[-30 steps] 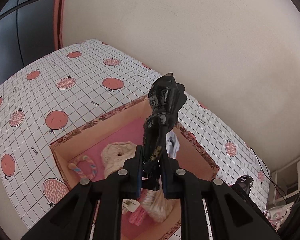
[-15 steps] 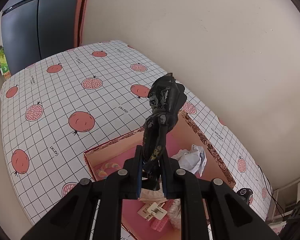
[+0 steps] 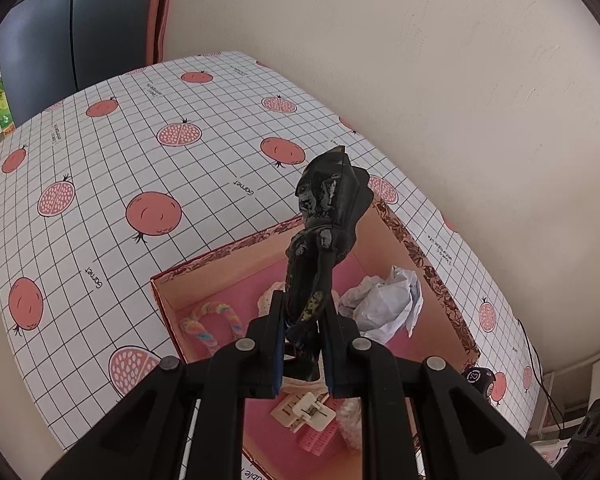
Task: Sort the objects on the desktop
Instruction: 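Open the left tool to drop the robot figurine while the right tool drops the car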
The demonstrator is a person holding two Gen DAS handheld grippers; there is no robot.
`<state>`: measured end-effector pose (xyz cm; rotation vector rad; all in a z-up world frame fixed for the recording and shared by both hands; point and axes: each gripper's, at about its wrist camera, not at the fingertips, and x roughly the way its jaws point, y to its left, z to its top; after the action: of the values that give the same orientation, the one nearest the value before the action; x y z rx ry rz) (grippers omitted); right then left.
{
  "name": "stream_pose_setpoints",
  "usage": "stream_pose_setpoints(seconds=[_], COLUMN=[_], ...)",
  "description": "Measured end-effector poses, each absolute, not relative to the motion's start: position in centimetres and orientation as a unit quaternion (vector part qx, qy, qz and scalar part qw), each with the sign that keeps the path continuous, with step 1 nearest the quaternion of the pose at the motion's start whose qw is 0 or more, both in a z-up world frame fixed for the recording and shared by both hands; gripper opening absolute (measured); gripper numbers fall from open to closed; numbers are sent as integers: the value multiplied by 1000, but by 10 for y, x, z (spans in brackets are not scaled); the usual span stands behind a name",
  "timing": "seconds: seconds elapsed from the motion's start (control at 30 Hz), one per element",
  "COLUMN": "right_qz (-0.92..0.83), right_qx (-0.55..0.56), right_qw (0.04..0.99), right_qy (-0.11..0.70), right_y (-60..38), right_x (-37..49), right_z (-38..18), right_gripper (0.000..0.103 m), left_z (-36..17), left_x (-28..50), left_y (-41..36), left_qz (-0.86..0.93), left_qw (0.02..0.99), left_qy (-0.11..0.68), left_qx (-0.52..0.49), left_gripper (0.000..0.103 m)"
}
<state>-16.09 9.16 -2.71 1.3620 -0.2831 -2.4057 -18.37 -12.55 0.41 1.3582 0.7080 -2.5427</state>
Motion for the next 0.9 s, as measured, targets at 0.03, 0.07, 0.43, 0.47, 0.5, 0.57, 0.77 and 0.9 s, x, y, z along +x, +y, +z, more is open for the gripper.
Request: stream_pose_setpoints(seconds=[0.03,0.07,0.43,0.47,0.5,0.57,0.77,0.9], right_qz=[-850,-849,-845,-844,-843,-842,-839,-839], right_qx=[484,486,496,499,501,503,508,510], right_qw=[181,182,185,183,183,183,183,181], right_qy=[-99,-99,-76,-74,-73,-72,-68,-64], right_y=[90,89,78,77,76,76,74,74], right_x=[-161,-161,-160,-161,-161,-161,-160,-161], right_z=[-28,-29,-37,-39,-40,-41,-42,-44], right_gripper=[31,31,31,31,31,33,33,33], left_z=[1,-2,-20,-21,-22,-23,-24,-24], left_x=[-184,-185,-190,-190,-190,-191,-192,-193], left_y=[-126,-125,-120,-120,-120,-119,-118,-119], left_qz=[-851,-849,-832,-831,-830,-828,-826,-825], left_qw=[86,86,80,80,80,80,83,82], left_qy=[239,239,243,245,247,244,240,241], left_qx=[460,464,491,493,495,498,503,504], left_gripper=[16,16,16,16,16,17,35,35])
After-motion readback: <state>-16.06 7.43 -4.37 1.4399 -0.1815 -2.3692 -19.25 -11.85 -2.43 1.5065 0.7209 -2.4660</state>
